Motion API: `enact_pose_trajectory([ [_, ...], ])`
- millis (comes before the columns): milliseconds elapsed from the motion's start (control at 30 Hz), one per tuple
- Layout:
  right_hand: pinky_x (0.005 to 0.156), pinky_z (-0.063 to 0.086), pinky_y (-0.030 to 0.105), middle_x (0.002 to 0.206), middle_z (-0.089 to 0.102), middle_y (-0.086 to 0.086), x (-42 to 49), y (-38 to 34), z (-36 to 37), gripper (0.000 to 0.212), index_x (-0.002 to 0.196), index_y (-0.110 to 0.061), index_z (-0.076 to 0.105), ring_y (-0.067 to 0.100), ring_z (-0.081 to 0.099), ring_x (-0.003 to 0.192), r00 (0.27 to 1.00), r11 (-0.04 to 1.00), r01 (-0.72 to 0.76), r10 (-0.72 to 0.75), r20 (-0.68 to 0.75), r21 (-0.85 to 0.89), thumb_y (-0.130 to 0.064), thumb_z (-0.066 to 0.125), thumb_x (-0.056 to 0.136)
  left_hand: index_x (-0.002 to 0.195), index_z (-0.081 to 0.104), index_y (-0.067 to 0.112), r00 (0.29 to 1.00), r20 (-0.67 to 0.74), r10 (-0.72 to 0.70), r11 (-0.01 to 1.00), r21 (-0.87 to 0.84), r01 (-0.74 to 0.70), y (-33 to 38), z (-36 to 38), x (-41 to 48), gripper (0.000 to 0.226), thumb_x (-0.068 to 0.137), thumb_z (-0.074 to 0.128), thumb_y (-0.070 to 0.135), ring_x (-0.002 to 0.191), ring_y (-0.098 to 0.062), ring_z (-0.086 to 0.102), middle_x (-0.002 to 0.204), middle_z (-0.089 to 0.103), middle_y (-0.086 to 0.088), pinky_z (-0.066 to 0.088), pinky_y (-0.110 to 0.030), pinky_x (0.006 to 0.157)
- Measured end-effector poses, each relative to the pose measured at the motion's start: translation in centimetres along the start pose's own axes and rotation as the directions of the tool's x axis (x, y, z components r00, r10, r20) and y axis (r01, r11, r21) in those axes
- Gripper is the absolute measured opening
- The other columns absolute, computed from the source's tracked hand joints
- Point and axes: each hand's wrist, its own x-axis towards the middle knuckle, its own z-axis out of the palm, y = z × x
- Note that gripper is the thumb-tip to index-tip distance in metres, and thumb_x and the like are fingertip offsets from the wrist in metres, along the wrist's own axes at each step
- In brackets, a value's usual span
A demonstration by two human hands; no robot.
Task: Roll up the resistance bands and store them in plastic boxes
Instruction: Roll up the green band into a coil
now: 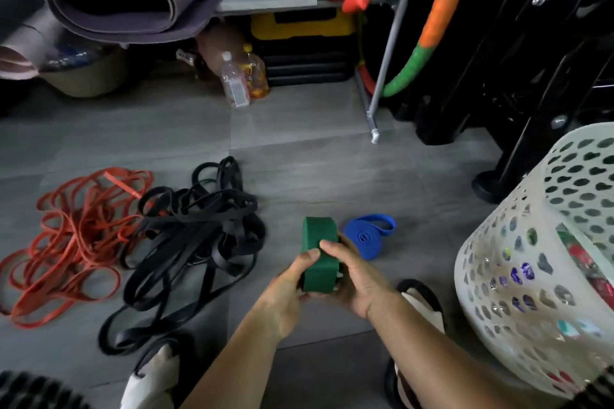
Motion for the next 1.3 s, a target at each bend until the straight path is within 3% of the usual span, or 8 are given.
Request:
enact_pose_trajectory([
  [200, 0.067, 0.053, 0.039, 0.085, 0.068, 0.004, 9.1, -2.5, -4.8, 0.042, 0.111, -0.029, 0.054, 0.021, 0.065, 0.072, 0.972, 0.993, 0.069, -0.09, -0.217, -0.1, -0.015, 0.071, 0.075, 0.132, 0.048, 0.016, 1.0, -0.003, -0.011, 0.999, 0.044, 0.011, -2.0, 2.1, 8.4, 0.063, 0.077, 0.06, 0.042, 0.116, -0.015, 0.052, 0.132, 0.054, -0.002, 0.041, -0.031, 0.094],
  [333, 0.058, 0.056, 0.029, 0.102, 0.064, 0.004, 15.8, -7.3, -10.4, 0.054, 0.118, -0.03, 0.049, 0.014, 0.067, 0.074, 0.892, 0.918, 0.175, -0.3, -0.337, -0.355, -0.014, 0.075, 0.073, 0.141, 0.034, 0.016, 0.98, -0.032, 0.197, 0.807, 0.573, -0.143, -5.8, 2.4, 14.6, 0.069, 0.082, 0.069, 0.026, 0.126, -0.011, 0.039, 0.144, 0.039, -0.002, 0.033, -0.02, 0.095],
  [400, 0.084, 0.05, 0.032, 0.119, 0.056, 0.007, 19.1, -9.9, -14.0, 0.072, 0.127, -0.027, 0.047, 0.02, 0.058, 0.101, 0.811, 0.691, 0.147, -0.494, -0.314, -0.708, -0.02, 0.082, 0.065, 0.143, 0.03, 0.024, 0.949, 0.106, 0.297, 0.427, 0.874, -0.231, -7.4, 2.3, 17.5, 0.068, 0.085, 0.064, 0.031, 0.136, -0.013, 0.025, 0.152, 0.025, 0.003, 0.024, -0.023, 0.106],
  [500, 0.103, 0.035, 0.035, 0.128, 0.042, 0.017, 23.2, -12.7, -18.3, 0.085, 0.132, -0.025, 0.044, 0.031, 0.041, 0.119, 0.732, 0.272, -0.001, -0.655, -0.186, -0.962, -0.026, 0.085, 0.057, 0.136, 0.044, 0.028, 0.867, 0.337, 0.367, -0.023, 0.935, -0.354, -8.7, 2.6, 21.3, 0.071, 0.072, 0.075, 0.033, 0.134, -0.026, 0.034, 0.15, 0.032, 0.0, 0.036, -0.037, 0.102],
  [600, 0.106, 0.032, 0.039, 0.138, 0.029, 0.017, 26.1, -14.1, -20.5, 0.088, 0.134, -0.032, 0.041, 0.037, 0.03, 0.126, 0.704, -0.013, -0.097, -0.707, -0.06, -0.995, -0.032, 0.083, 0.057, 0.101, 0.071, 0.029, 0.78, 0.471, 0.413, -0.255, 0.882, -0.397, -9.8, 2.7, 24.9, 0.073, 0.032, 0.09, 0.041, 0.092, -0.026, 0.066, 0.115, 0.066, -0.003, 0.054, -0.03, 0.067],
  [733, 0.109, 0.028, 0.041, 0.15, 0.012, 0.013, 28.4, -13.3, -22.4, 0.087, 0.136, -0.037, 0.039, 0.035, 0.017, 0.133, 0.787, -0.31, -0.123, -0.61, 0.097, -0.943, -0.032, 0.082, 0.061, 0.091, 0.072, 0.031, 0.737, 0.493, 0.463, -0.265, 0.87, -0.416, -10.8, 2.5, 27.5, 0.057, 0.037, 0.09, 0.033, 0.09, -0.024, 0.058, 0.106, 0.068, 0.002, 0.051, -0.028, 0.061],
  [1067, 0.109, 0.021, 0.036, 0.151, 0.01, 0.017, 22.1, -6.9, -23.1, 0.083, 0.141, -0.037, 0.032, 0.036, 0.014, 0.137, 0.835, -0.065, -0.136, -0.545, -0.078, -0.989, -0.039, 0.076, 0.07, 0.089, 0.073, 0.033, 0.827, 0.391, 0.403, -0.268, 0.915, -0.302, -10.9, 3.4, 26.5, 0.057, 0.035, 0.092, 0.028, 0.085, -0.026, 0.066, 0.107, 0.067, 0.002, 0.053, -0.03, 0.062],
  [1300, 0.114, 0.004, 0.041, 0.155, -0.018, 0.002, 21.4, -5.8, -23.0, 0.071, 0.143, -0.043, 0.016, 0.027, -0.015, 0.142, 0.88, 0.227, -0.144, -0.415, -0.23, -0.963, -0.048, 0.056, 0.085, 0.09, 0.073, 0.032, 0.791, 0.408, 0.456, -0.268, 0.911, -0.315, -11.4, 3.4, 26.8, 0.061, 0.032, 0.092, 0.025, 0.088, -0.028, 0.067, 0.108, 0.068, 0.0, 0.054, -0.032, 0.062],
])
